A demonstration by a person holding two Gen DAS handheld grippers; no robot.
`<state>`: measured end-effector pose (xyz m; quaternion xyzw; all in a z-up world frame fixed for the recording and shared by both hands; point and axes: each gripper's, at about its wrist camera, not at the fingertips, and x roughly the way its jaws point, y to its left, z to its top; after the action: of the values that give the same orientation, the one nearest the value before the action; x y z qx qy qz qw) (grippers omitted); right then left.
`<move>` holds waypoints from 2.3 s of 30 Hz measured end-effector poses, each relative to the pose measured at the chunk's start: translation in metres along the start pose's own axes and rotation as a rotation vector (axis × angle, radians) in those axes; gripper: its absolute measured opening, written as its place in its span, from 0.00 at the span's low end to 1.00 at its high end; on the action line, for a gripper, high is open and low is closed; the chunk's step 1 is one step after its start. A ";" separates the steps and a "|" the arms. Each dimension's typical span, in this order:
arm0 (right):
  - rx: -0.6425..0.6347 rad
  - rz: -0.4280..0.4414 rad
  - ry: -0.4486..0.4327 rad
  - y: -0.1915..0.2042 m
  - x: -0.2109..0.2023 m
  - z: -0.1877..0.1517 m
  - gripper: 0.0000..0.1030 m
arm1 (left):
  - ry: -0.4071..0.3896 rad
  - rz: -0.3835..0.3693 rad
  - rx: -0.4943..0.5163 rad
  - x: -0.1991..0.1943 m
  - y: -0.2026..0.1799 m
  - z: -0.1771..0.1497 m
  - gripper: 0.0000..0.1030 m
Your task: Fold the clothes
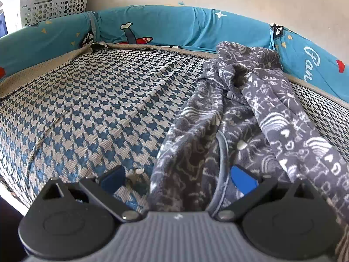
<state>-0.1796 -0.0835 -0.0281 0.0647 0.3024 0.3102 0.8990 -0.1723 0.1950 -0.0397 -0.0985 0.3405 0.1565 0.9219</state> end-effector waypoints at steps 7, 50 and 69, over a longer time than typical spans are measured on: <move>0.088 -0.022 -0.016 -0.011 0.000 0.001 0.65 | -0.002 -0.004 -0.012 -0.002 0.000 0.000 1.00; -0.194 0.033 -0.019 0.083 -0.005 0.025 0.11 | -0.169 -0.039 -0.210 -0.059 0.057 0.038 1.00; -0.237 0.146 0.108 0.151 0.061 0.020 0.11 | -0.284 -0.113 -0.332 -0.099 0.107 0.052 1.00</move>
<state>-0.2082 0.0751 0.0032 -0.0371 0.3063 0.4112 0.8578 -0.2510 0.2874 0.0566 -0.2446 0.1707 0.1709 0.9391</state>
